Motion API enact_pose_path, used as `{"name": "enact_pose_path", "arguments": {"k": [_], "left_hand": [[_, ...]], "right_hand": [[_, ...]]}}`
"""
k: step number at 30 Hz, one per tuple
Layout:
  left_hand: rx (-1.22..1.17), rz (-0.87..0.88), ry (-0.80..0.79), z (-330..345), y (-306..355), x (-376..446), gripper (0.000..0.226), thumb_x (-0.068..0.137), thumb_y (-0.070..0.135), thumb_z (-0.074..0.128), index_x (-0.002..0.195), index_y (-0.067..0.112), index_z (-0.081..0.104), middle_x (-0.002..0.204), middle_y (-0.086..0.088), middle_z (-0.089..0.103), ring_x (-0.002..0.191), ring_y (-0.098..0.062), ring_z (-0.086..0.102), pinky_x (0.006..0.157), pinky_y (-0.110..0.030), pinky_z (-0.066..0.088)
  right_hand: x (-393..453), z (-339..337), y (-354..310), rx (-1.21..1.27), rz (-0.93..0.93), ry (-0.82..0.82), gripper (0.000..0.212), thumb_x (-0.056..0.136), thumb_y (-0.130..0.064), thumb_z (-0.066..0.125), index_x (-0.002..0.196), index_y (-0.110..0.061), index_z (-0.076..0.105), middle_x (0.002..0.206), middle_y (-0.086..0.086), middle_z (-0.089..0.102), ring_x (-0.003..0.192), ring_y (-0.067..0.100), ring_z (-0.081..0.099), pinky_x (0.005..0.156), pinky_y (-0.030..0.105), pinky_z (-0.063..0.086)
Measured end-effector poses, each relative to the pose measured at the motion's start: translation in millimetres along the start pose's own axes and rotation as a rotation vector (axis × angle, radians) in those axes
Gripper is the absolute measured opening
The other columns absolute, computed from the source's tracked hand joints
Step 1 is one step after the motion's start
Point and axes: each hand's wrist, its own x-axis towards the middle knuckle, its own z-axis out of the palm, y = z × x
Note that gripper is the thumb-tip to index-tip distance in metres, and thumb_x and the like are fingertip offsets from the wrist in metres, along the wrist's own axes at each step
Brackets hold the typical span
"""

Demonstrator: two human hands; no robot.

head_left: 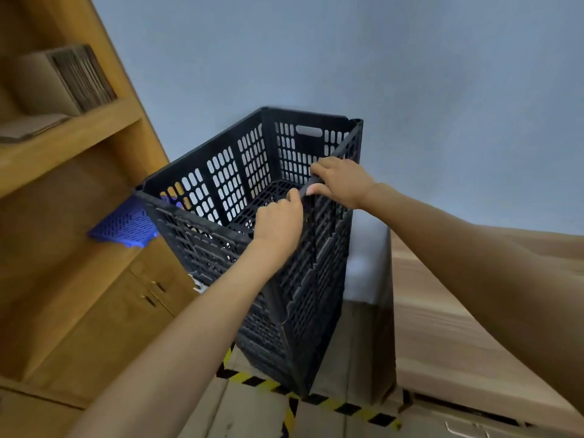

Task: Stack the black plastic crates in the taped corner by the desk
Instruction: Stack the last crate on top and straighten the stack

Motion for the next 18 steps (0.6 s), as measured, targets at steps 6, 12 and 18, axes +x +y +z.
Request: {"name": "enact_pose_path", "arguments": {"k": [6,12,18], "left_hand": [[0.042,0.026,-0.013,3.4,-2.5,2.5,0.047,0.096,0.021,0.061,0.133,0.005,0.036,0.091,-0.005,0.065,0.074,-0.024,0.066,0.042,-0.028,0.021],[0.08,0.066,0.01,5.6,-7.2,8.0,0.042,0.096,0.019,0.061,0.129,0.006,0.038,0.094,-0.005,0.066,0.079,-0.026,0.069,0.045,-0.03,0.025],[0.099,0.097,0.026,9.6,-9.2,9.6,0.038,0.097,0.018,0.059,0.126,0.005,0.038,0.094,-0.006,0.067,0.079,-0.027,0.069,0.043,-0.029,0.021]], "right_hand": [[-1.4,3.0,0.7,-0.084,0.01,0.018,0.067,0.089,-0.066,0.02,0.116,-0.014,0.054,0.118,0.004,0.06,0.114,0.025,0.055,0.09,0.041,0.04],[-1.8,4.0,0.0,-0.085,0.032,0.016,0.068,0.089,-0.066,0.019,0.118,-0.015,0.053,0.12,0.004,0.059,0.115,0.025,0.054,0.094,0.043,0.039],[-4.5,2.9,-2.1,-0.087,0.044,0.022,0.066,0.09,-0.065,0.022,0.119,-0.015,0.052,0.119,0.004,0.06,0.114,0.025,0.055,0.092,0.043,0.039]]}}
